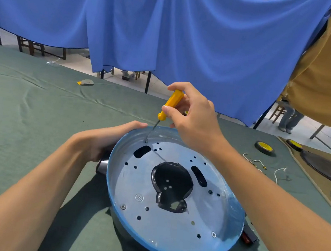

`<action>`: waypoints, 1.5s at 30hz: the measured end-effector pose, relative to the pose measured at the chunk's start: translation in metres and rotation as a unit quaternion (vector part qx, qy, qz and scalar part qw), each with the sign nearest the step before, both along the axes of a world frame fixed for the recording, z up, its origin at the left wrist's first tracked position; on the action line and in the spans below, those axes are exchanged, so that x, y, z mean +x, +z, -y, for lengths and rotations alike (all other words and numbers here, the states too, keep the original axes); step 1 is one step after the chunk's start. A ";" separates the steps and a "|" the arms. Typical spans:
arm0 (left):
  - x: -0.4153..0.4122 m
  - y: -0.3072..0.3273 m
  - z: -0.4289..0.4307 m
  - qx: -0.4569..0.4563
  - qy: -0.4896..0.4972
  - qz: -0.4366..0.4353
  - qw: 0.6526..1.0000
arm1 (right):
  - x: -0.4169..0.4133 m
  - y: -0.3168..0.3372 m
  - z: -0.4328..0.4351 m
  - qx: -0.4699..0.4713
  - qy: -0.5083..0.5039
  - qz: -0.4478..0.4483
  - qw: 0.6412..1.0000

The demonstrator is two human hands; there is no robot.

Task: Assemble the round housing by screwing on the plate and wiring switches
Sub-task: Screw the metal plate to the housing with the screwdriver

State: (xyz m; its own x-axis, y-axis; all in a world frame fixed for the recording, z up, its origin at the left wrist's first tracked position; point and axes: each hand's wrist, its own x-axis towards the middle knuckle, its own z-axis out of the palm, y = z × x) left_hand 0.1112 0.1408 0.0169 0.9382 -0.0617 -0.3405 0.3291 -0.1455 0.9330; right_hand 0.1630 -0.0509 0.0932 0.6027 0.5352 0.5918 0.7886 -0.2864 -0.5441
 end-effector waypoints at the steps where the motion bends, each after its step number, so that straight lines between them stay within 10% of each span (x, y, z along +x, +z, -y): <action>1: 0.001 0.002 -0.002 0.023 -0.006 0.003 1.000 | 0.000 0.001 0.000 0.004 -0.001 -0.001 1.000; 23: -0.003 0.008 -0.007 0.239 0.012 -0.011 0.971 | -0.001 -0.003 -0.009 -0.019 0.016 0.026 0.999; 34: 0.002 -0.004 -0.001 0.079 0.107 0.180 0.975 | 0.002 -0.010 -0.011 -0.053 0.012 0.046 0.997; 45: -0.001 0.001 -0.003 0.107 0.091 0.264 0.954 | 0.004 -0.011 -0.016 -0.060 0.027 0.036 0.997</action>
